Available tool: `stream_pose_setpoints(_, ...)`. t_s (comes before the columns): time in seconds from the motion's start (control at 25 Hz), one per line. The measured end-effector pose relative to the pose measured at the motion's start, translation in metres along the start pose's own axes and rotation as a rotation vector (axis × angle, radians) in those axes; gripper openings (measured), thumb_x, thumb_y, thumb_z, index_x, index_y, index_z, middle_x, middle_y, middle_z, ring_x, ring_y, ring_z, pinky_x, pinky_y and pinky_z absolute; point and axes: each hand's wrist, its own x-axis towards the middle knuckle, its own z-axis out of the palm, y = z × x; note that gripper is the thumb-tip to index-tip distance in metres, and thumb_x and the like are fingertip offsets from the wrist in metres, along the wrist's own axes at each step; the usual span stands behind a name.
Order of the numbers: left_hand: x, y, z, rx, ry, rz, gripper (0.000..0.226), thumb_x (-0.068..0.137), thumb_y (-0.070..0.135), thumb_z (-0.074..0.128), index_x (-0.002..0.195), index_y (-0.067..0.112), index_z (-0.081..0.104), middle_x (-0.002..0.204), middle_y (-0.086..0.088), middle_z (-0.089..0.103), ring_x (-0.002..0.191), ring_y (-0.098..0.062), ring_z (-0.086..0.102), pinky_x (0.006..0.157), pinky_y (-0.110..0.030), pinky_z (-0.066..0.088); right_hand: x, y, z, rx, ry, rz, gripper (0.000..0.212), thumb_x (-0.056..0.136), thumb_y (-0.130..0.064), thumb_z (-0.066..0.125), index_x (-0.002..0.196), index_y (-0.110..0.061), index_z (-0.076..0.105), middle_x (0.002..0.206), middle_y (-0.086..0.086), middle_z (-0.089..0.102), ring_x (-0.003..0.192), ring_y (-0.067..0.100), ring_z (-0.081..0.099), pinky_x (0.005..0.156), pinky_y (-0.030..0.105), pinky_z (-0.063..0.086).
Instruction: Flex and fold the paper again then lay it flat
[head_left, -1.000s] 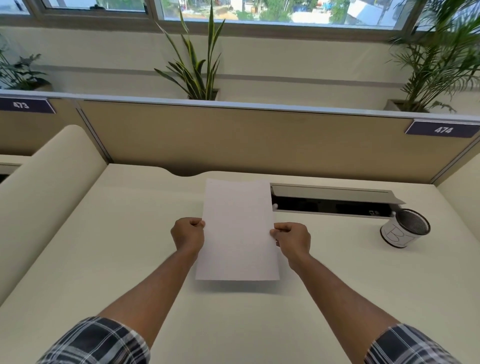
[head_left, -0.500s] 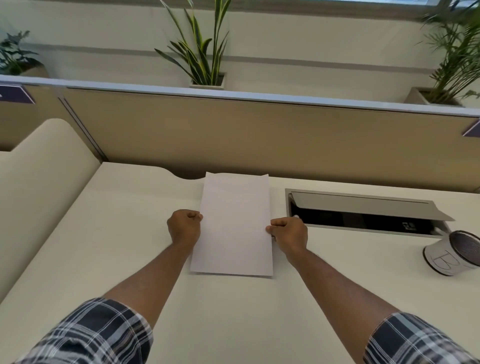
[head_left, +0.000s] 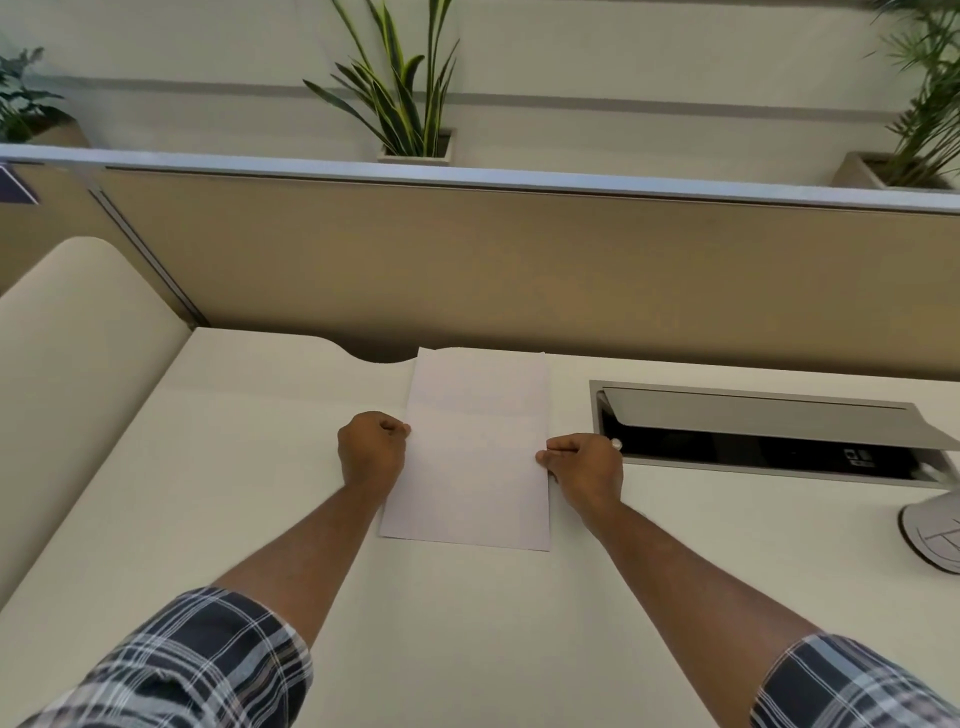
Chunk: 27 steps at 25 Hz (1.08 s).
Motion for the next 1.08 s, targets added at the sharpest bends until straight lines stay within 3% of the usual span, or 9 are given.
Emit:
stream_pose_setpoints(0.12, 0.000, -0.002, 0.003, 0.007, 0.019, -0.012, 0.018, 0.085, 0.021, 0.080, 0.092, 0.005, 0.080, 0.096, -0.011, 0.078, 0.095, -0.030, 0.071, 0.088, -0.035, 0.055, 0.001, 0.001, 0.001, 0.008, 0.024, 0.000, 0.016, 0.074, -0.026, 0.089, 0.078, -0.028, 0.074, 0.077, -0.007, 0.077, 0.081, 0.017, 0.075, 0.086, 0.040, 0.061)
stream_pose_setpoints(0.32, -0.004, -0.001, 0.007, 0.003, 0.023, -0.010, 0.023, 0.086, 0.018, 0.078, 0.104, 0.003, 0.078, 0.108, -0.012, 0.077, 0.108, -0.029, 0.069, 0.099, -0.034, 0.050, 0.002, 0.002, 0.006, -0.044, 0.057, -0.026, 0.009, 0.081, -0.027, 0.084, 0.083, -0.023, 0.076, 0.083, -0.003, 0.076, 0.100, 0.018, 0.070, 0.088, 0.037, 0.056)
stream_pose_setpoints(0.44, -0.002, -0.004, 0.007, 0.011, 0.003, 0.011, 0.018, 0.087, 0.013, 0.075, 0.103, 0.004, 0.079, 0.108, -0.012, 0.077, 0.109, -0.028, 0.069, 0.100, -0.034, 0.051, 0.001, 0.001, 0.007, -0.069, 0.065, -0.050, 0.011, 0.085, -0.025, 0.079, 0.092, -0.016, 0.081, 0.091, 0.000, 0.079, 0.100, 0.019, 0.069, 0.089, 0.033, 0.053)
stream_pose_setpoints(0.6, -0.001, -0.006, 0.005, 0.046, -0.018, 0.034, 0.018, 0.092, 0.006, 0.066, 0.103, 0.002, 0.078, 0.111, -0.013, 0.076, 0.112, -0.030, 0.067, 0.100, -0.031, 0.049, -0.001, -0.003, 0.006, -0.076, 0.061, -0.054, 0.016, 0.088, -0.021, 0.075, 0.088, -0.005, 0.079, 0.086, 0.010, 0.077, 0.087, 0.023, 0.065, 0.082, 0.033, 0.051)
stream_pose_setpoints(0.72, -0.007, -0.004, 0.001, 0.066, -0.044, 0.018, 0.016, 0.094, 0.009, 0.065, 0.103, 0.001, 0.076, 0.120, -0.017, 0.072, 0.119, -0.034, 0.063, 0.098, -0.032, 0.046, -0.006, -0.001, 0.004, -0.096, 0.025, -0.049, 0.028, 0.086, -0.019, 0.073, 0.084, 0.009, 0.069, 0.067, 0.014, 0.059, 0.068, 0.026, 0.054, 0.076, 0.034, 0.052)
stream_pose_setpoints(0.8, -0.014, -0.003, -0.004, 0.096, -0.088, 0.015, 0.023, 0.095, 0.015, 0.065, 0.111, -0.001, 0.071, 0.125, -0.018, 0.069, 0.121, -0.034, 0.061, 0.101, -0.034, 0.044, -0.016, -0.002, -0.001, -0.114, -0.016, -0.050, 0.030, 0.084, -0.019, 0.072, 0.064, -0.004, 0.056, 0.062, 0.005, 0.044, 0.064, 0.019, 0.043, 0.071, 0.034, 0.049)
stream_pose_setpoints(0.88, -0.027, -0.002, -0.010, 0.111, -0.137, 0.023, 0.038, 0.096, 0.019, 0.064, 0.126, -0.004, 0.064, 0.130, -0.019, 0.065, 0.124, -0.035, 0.058, 0.106, -0.038, 0.042, -0.028, -0.001, -0.008, -0.104, -0.057, -0.057, 0.038, 0.084, -0.021, 0.072, 0.062, -0.018, 0.040, 0.059, -0.002, 0.038, 0.064, 0.018, 0.037, 0.066, 0.031, 0.039)
stream_pose_setpoints(1.0, -0.054, 0.002, -0.022, 0.108, -0.168, 0.058, 0.042, 0.098, 0.016, 0.061, 0.134, -0.005, 0.058, 0.134, -0.021, 0.061, 0.125, -0.036, 0.057, 0.105, -0.038, 0.042, -0.052, 0.001, -0.022, -0.102, -0.101, -0.044, 0.014, 0.088, -0.027, 0.073, 0.084, -0.021, 0.061, 0.071, -0.010, 0.050, 0.080, 0.018, 0.051, 0.085, 0.029, 0.047)
stream_pose_setpoints(1.08, -0.083, 0.000, -0.032, 0.100, -0.190, 0.090, 0.042, 0.098, 0.015, 0.060, 0.137, -0.001, 0.056, 0.136, -0.020, 0.060, 0.124, -0.034, 0.058, 0.103, -0.035, 0.041, -0.071, 0.010, -0.036, -0.102, -0.130, -0.038, 0.034, 0.090, -0.028, 0.072, 0.119, -0.012, 0.068, 0.083, -0.008, 0.060, 0.097, 0.020, 0.061, 0.097, 0.031, 0.049)
